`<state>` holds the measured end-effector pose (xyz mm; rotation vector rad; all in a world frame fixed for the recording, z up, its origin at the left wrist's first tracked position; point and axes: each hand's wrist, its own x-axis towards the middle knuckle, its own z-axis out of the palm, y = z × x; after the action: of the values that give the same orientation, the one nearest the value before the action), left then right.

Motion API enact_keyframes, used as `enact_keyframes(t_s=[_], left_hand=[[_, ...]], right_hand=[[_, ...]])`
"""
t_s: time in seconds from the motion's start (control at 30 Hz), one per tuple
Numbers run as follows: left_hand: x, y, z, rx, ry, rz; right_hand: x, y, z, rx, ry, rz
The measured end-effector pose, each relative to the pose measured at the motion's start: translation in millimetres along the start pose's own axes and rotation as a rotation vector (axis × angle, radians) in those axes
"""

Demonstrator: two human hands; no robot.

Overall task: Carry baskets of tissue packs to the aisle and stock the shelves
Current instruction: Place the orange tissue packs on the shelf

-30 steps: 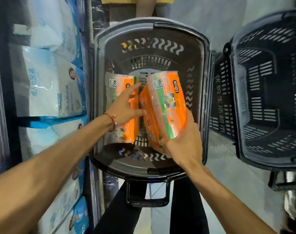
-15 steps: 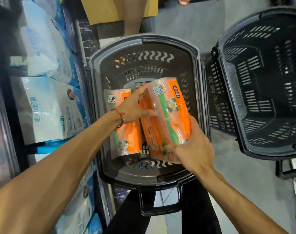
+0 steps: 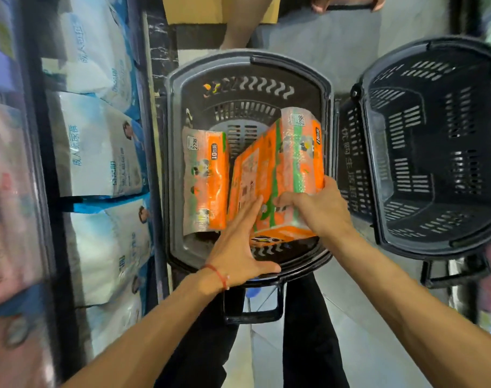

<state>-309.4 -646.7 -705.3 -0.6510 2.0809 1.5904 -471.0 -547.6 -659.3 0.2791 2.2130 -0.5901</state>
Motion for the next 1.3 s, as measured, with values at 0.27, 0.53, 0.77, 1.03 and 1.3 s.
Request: enact_keyframes(t_s=[0.27,0.53,0.77,1.03,1.3], left_hand=[[0,28,58,-0.11,0.455,-0.145],[-9,44,42,0.02,0.553,-0.203],[-22,69,20,-0.046,0.706,-0.36],[-70,105,23,-0.207,0.916,-0.43],[-174,166,72,-0.824,1.088,-0.283]], right_hand=[[-10,-18,-15,-0.062,-0.144,0.049],[-4,-31,-35,-0.076,-0.383,-0.039],[-21,-45,-50,0.114,-0.501,-0.242],[-19,-38,-75,0.106,-0.664,-0.426],[-66,-50,-133,-0.151,-0.784,-0.753]])
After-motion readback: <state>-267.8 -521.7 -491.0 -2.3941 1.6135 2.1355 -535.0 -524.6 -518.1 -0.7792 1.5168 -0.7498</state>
